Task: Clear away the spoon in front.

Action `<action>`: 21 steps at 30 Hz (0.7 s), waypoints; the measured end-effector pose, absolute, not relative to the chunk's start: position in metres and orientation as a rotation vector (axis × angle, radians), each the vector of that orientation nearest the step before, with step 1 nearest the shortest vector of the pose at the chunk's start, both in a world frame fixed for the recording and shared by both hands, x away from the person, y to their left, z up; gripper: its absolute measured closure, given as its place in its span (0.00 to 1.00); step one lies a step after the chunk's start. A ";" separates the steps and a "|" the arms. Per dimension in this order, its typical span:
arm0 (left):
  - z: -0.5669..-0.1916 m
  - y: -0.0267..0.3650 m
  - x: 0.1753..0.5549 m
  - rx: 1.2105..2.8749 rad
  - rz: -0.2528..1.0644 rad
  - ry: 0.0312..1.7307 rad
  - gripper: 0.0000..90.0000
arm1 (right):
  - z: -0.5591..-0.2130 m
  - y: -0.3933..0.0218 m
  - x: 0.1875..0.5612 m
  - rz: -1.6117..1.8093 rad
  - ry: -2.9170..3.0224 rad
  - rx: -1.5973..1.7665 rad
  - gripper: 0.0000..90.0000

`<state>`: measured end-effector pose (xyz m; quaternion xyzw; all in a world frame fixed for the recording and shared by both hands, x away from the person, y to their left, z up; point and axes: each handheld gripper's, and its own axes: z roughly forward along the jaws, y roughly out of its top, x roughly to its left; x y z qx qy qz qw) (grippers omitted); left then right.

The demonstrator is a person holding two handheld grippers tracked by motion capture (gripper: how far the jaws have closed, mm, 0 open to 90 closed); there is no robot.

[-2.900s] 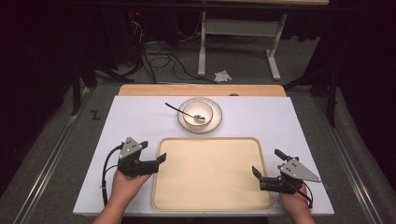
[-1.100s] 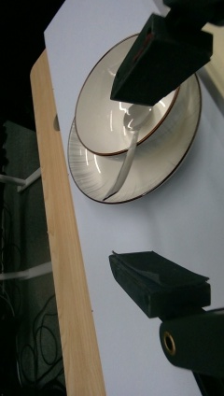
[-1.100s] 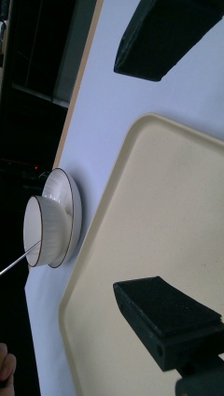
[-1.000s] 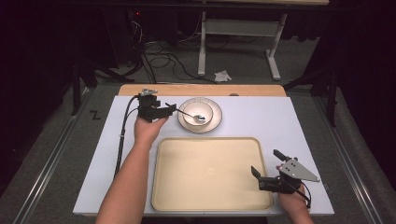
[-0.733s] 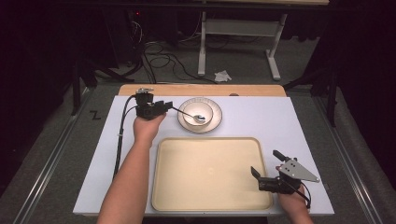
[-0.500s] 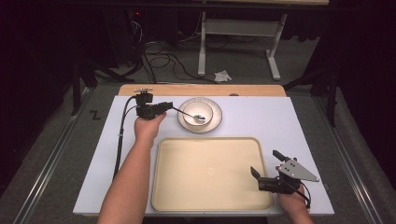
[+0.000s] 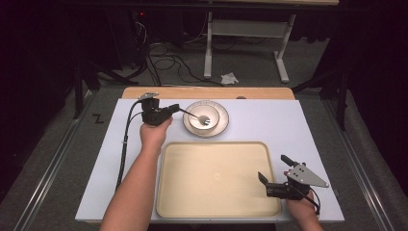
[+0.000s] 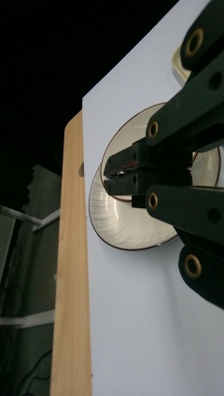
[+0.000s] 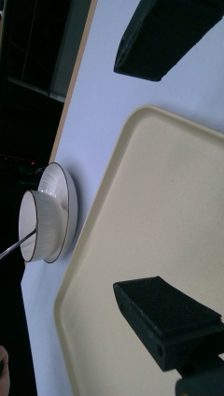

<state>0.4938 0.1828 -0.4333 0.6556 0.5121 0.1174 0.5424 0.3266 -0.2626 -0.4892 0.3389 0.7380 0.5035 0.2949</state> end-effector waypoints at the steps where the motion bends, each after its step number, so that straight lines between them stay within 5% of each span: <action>1: -0.433 0.183 0.494 1.557 0.279 1.216 1.00 | -0.489 -0.263 0.327 1.340 1.964 0.902 0.00; 10: -0.412 0.166 0.467 1.587 0.513 1.098 1.00 | -0.488 -0.262 0.325 1.344 1.964 0.900 0.00; 21: -0.400 0.166 0.431 1.571 0.603 1.033 1.00 | -0.488 -0.261 0.325 1.352 1.966 0.885 0.00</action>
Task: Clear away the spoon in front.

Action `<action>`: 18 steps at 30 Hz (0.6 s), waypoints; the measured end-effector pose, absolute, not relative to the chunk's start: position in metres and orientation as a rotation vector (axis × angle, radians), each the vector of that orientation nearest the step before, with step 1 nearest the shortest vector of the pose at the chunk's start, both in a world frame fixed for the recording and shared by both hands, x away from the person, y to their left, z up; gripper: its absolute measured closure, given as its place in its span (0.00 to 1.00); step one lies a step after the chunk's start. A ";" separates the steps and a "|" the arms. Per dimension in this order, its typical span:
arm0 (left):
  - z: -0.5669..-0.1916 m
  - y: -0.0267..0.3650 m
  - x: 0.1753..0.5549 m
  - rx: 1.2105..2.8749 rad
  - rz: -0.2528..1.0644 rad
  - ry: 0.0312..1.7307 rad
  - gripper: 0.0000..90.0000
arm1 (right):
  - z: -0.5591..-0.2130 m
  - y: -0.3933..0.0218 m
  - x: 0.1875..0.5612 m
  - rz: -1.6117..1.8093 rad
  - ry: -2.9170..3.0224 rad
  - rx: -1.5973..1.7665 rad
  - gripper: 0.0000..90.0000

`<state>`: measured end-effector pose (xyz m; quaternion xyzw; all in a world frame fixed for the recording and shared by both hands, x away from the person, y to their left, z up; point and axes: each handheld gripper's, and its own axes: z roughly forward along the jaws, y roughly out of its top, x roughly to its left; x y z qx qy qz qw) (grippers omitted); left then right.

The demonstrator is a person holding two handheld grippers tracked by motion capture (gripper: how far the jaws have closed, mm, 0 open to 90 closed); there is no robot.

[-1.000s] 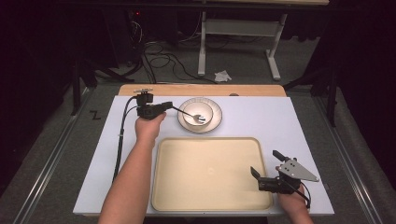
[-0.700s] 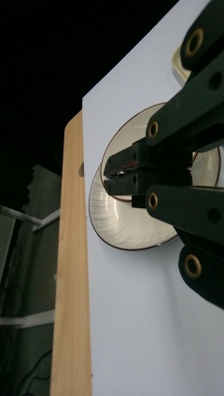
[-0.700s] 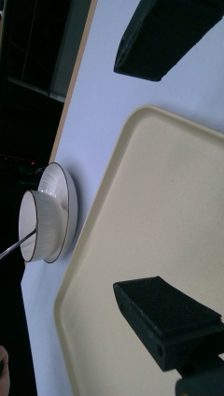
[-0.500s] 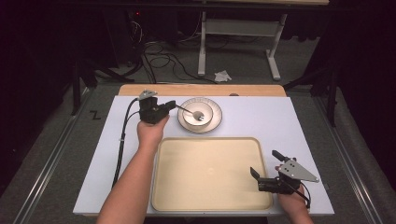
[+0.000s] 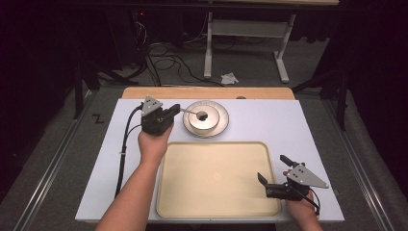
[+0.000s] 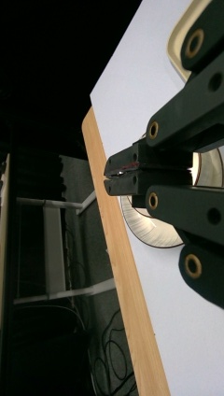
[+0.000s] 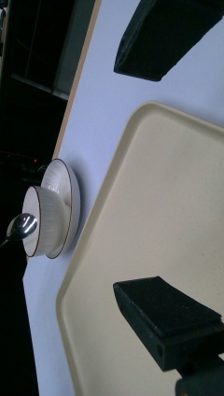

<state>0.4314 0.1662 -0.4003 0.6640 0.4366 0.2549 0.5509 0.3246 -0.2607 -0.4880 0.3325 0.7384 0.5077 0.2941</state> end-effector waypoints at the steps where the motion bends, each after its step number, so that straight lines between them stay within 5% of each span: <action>1: -0.400 0.166 0.431 1.571 0.603 1.033 1.00 | -0.488 -0.260 0.325 1.353 1.967 0.880 0.00; 18: -0.396 0.185 0.371 1.548 0.672 0.973 1.00 | -0.487 -0.259 0.325 1.344 1.970 0.871 0.00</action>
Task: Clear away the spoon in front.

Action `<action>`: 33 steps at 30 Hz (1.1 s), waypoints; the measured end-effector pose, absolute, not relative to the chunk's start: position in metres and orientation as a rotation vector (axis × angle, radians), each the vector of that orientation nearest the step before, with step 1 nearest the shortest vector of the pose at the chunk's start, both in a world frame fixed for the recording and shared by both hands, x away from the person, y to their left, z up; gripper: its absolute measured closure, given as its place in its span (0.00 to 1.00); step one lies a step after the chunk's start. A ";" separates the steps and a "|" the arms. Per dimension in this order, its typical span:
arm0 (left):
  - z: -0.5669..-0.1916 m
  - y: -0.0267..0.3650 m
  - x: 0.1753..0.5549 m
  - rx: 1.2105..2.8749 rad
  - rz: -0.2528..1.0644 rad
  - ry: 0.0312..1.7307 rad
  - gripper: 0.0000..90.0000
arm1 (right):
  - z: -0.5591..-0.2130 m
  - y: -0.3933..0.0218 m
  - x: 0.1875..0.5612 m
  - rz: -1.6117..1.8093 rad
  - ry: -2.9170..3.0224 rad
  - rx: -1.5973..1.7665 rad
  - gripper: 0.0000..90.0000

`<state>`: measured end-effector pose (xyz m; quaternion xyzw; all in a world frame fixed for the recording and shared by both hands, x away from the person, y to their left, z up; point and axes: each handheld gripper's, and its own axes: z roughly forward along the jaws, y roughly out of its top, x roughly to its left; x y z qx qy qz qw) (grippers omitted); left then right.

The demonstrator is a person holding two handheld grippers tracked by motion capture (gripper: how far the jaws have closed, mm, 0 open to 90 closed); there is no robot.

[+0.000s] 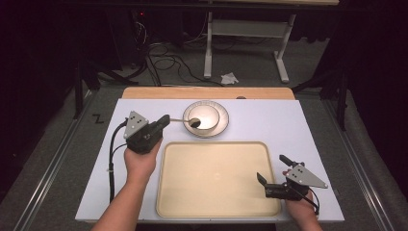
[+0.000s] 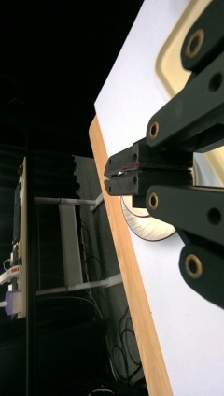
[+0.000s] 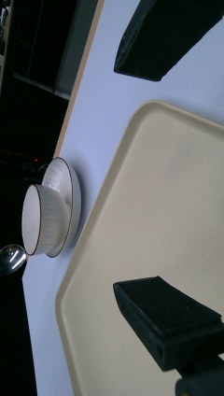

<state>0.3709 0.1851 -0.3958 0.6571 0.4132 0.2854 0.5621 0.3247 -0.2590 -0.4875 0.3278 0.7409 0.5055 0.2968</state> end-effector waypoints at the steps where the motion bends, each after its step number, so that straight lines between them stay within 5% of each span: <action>1: -0.397 0.186 0.367 1.548 0.673 0.966 1.00 | -0.488 -0.259 0.325 1.343 1.970 0.872 0.00; 23: -0.430 0.196 0.315 1.543 0.629 0.918 1.00 | -0.488 -0.259 0.325 1.343 1.973 0.859 0.00; 33: -0.457 0.207 0.296 1.492 0.483 0.913 1.00 | -0.488 -0.257 0.325 1.329 1.979 0.862 0.00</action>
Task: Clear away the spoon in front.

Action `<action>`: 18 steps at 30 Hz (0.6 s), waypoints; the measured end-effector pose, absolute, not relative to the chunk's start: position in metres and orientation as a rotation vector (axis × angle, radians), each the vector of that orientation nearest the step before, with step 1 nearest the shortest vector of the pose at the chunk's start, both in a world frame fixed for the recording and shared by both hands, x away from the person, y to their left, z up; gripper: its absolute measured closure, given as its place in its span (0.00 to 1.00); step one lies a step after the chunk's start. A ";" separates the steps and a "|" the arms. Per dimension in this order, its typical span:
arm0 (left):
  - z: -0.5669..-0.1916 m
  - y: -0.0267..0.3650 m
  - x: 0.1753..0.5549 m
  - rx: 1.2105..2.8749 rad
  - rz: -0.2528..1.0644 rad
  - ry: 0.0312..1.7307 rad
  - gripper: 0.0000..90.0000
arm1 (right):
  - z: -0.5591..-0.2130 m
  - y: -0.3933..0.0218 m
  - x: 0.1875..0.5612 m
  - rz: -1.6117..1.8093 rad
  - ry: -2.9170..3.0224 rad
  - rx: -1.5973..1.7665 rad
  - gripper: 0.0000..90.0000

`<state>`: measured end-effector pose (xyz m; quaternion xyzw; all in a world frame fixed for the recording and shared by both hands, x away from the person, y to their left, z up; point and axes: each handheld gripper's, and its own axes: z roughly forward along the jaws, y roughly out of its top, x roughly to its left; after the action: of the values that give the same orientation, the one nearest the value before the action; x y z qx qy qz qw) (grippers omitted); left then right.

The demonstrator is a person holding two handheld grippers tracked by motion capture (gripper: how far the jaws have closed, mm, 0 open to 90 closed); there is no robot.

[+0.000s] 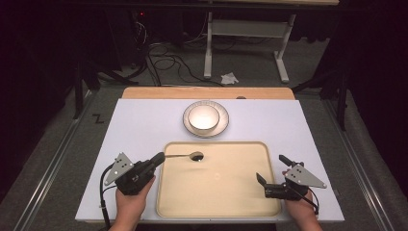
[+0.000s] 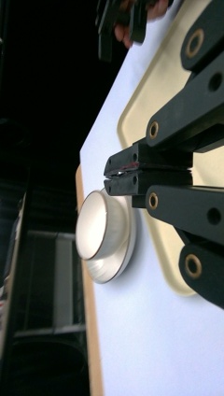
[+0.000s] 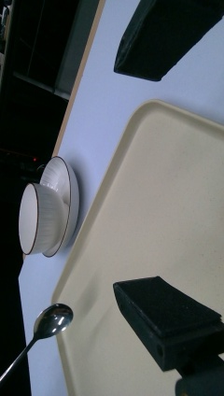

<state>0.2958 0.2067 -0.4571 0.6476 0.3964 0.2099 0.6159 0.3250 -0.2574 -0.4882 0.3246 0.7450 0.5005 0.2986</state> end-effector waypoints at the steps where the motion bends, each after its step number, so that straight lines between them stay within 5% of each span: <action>1: -0.458 0.207 0.295 1.491 0.482 0.907 1.00 | -0.488 -0.257 0.325 1.328 1.982 0.860 0.00; 18: -0.488 0.211 0.316 1.415 0.158 1.006 0.99 | -0.490 -0.257 0.326 1.320 1.991 0.857 0.00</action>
<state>0.3159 0.2108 -0.4882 0.6212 0.4417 0.0692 0.6436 0.3265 -0.2566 -0.4901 0.3225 0.7490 0.4966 0.2974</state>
